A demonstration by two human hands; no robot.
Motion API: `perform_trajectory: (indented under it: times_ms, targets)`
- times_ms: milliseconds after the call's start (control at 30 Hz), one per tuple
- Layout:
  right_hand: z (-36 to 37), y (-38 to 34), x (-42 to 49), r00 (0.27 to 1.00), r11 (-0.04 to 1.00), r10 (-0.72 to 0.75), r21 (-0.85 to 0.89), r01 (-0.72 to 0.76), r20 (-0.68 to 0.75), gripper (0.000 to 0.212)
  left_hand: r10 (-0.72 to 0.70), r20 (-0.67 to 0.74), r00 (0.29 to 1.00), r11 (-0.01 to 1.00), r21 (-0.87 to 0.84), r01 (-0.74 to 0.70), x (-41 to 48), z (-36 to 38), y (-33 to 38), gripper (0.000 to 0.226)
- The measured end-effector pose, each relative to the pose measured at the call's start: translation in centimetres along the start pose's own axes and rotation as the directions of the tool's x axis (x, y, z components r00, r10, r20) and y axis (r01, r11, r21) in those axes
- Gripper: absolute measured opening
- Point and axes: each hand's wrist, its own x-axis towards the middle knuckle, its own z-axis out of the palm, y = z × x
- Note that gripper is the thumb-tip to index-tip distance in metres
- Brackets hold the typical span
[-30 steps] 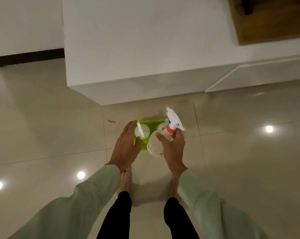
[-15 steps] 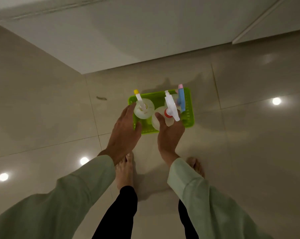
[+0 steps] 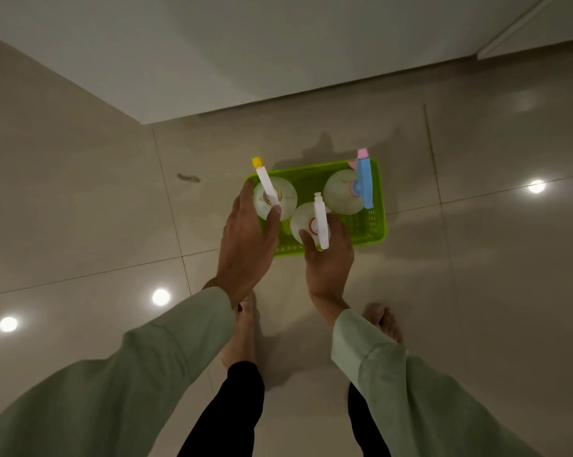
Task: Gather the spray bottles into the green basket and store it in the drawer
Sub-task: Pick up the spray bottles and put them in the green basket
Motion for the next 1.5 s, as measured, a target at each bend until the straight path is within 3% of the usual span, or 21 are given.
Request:
perform_trajectory:
  times_ms: [167, 300, 533, 700, 800, 933, 1067, 1400, 1500]
  targets:
    - [-1.4, 0.3, -0.3, 0.996, 0.998, 0.055, -0.028, -0.053, 0.065, 0.070, -0.080, -0.024, 0.996, 0.997, -0.026, 0.079, 0.8, 0.2, 1.0, 0.057]
    - [-3.9, 0.3, -0.4, 0.991, 0.999, 0.043, -0.011, -0.042, 0.127, 0.078, -0.103, -0.055, 0.993, 0.995, -0.002, 0.103, 1.3, 0.4, 2.3, 0.047]
    - [-8.5, -0.4, 0.0, 0.995, 0.996, -0.086, 0.036, 0.084, 0.055, 0.064, -0.075, -0.082, 0.994, 0.990, 0.112, 0.084, 1.9, 0.3, 3.3, 0.022]
    - [-9.6, -1.4, 2.1, 0.990, 0.991, -0.106, 0.067, 0.112, -0.095, 0.050, -0.058, -0.047, 0.997, 0.987, 0.150, 0.065, 1.8, 0.3, 3.0, 0.021]
    - [-9.6, -2.4, 4.2, 0.984, 0.993, -0.117, 0.000, 0.119, -0.137, 0.037, -0.065, -0.048, 0.997, 0.986, 0.149, 0.072, 1.7, 0.2, 2.9, 0.021]
    - [-9.2, -3.7, 7.4, 0.998, 0.992, -0.046, -0.120, 0.050, 0.038, 0.050, -0.050, -0.066, 0.997, 0.993, 0.103, 0.057, 1.2, 0.0, 3.2, 0.029]
    - [-8.6, -4.6, 9.4, 0.979, 0.954, -0.075, -0.272, 0.125, 0.188, 0.023, -0.045, -0.127, 0.991, 0.996, 0.067, 0.054, 0.2, -0.4, 3.2, 0.037]
    - [-7.2, -4.5, 9.3, 0.989, 0.928, -0.084, -0.352, 0.124, 0.125, 0.030, -0.052, -0.160, 0.986, 0.996, 0.060, 0.063, -1.2, 0.0, 2.0, 0.048]
    - [-7.6, -4.4, 9.1, 0.984, 0.946, -0.109, -0.290, 0.147, 0.144, 0.031, -0.057, -0.156, 0.986, 0.996, 0.053, 0.066, -1.5, 0.0, 2.0, 0.046]
